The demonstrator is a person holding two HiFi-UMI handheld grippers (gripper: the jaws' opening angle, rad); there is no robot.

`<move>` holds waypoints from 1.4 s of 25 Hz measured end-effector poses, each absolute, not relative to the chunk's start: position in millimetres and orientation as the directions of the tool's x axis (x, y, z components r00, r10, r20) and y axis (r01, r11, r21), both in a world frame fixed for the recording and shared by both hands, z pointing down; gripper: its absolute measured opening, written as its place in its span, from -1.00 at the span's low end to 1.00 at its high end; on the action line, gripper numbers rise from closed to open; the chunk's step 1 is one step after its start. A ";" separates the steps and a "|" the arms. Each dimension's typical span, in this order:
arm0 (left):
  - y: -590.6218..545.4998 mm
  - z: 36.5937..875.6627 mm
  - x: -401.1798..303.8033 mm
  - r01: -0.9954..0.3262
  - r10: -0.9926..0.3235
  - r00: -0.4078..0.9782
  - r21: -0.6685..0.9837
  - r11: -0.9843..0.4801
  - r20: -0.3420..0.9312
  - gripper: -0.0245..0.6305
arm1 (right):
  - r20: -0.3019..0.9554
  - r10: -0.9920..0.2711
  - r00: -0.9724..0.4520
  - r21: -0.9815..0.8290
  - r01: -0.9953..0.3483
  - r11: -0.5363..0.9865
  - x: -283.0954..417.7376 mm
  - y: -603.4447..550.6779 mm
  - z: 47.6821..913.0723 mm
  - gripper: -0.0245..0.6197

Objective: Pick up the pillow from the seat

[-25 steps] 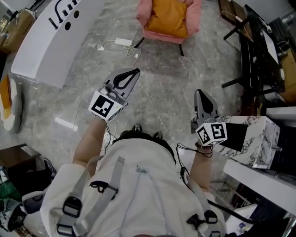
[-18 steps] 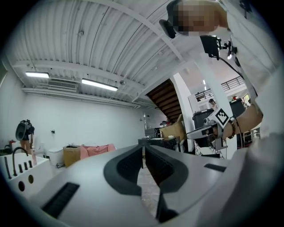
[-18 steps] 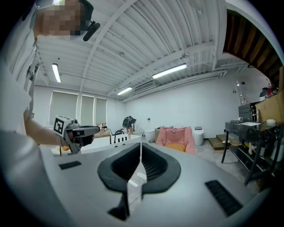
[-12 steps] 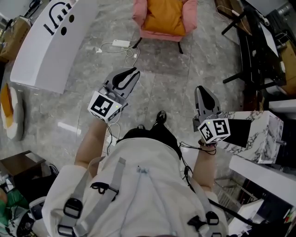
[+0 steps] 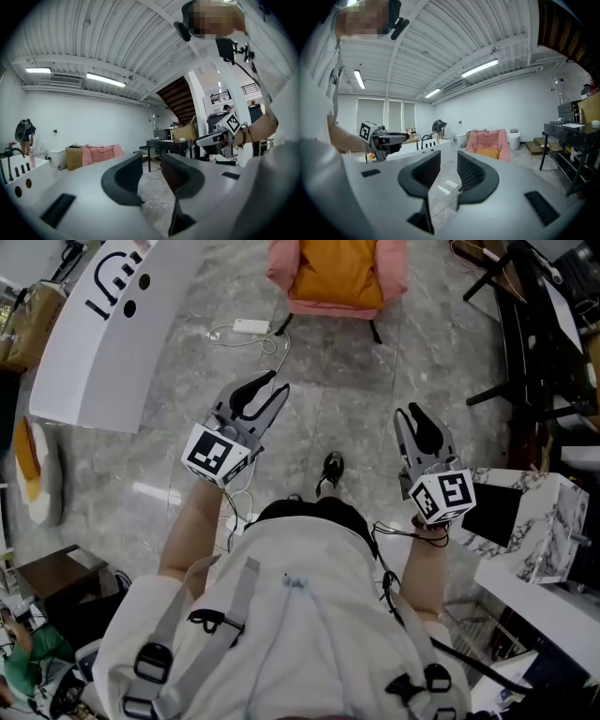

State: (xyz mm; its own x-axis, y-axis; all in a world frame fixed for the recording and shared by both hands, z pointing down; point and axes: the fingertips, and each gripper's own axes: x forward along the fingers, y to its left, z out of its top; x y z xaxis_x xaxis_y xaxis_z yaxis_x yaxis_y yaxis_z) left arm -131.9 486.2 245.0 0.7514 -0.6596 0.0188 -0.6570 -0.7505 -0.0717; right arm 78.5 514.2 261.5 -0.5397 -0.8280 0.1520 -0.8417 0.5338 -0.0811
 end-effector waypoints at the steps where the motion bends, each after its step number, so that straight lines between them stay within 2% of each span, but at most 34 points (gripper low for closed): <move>1: 476.7 246.2 -128.1 -0.660 -0.663 0.749 -0.066 -0.748 0.022 -0.54 | 0.154 -0.827 -0.541 -0.082 -0.841 0.535 83.3 505.2 262.1 -0.56; 9: 411.0 257.2 -98.4 -0.682 -0.683 0.729 -0.032 -0.731 0.054 -0.39 | 0.184 -0.810 -0.557 -0.094 -0.830 0.549 117.0 435.0 272.0 -0.55; 20: 346.6 280.9 -61.6 -0.705 -0.694 0.708 0.067 -0.706 0.133 -0.15 | 0.218 -0.747 -0.628 -0.108 -0.777 0.621 142.7 361.5 280.9 -0.31; 25: 331.1 287.6 -41.8 -0.700 -0.683 0.711 0.084 -0.709 0.166 -0.03 | 0.218 -0.731 -0.646 -0.134 -0.762 0.633 158.2 334.9 287.0 -0.30; 35: 303.0 282.3 -39.4 -0.708 -0.692 0.705 0.114 -0.697 0.151 0.04 | 0.217 -0.726 -0.653 -0.149 -0.757 0.636 163.1 302.6 290.6 -0.29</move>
State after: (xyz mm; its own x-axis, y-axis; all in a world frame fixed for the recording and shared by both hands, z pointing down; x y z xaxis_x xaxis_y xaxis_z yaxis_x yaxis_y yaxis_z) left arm -39.4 303.0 282.3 0.7054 -0.6925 0.1513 -0.7083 -0.6966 0.1144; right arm 163.1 302.6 290.6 -0.6526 -0.7259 0.2174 -0.7571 0.6360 -0.1493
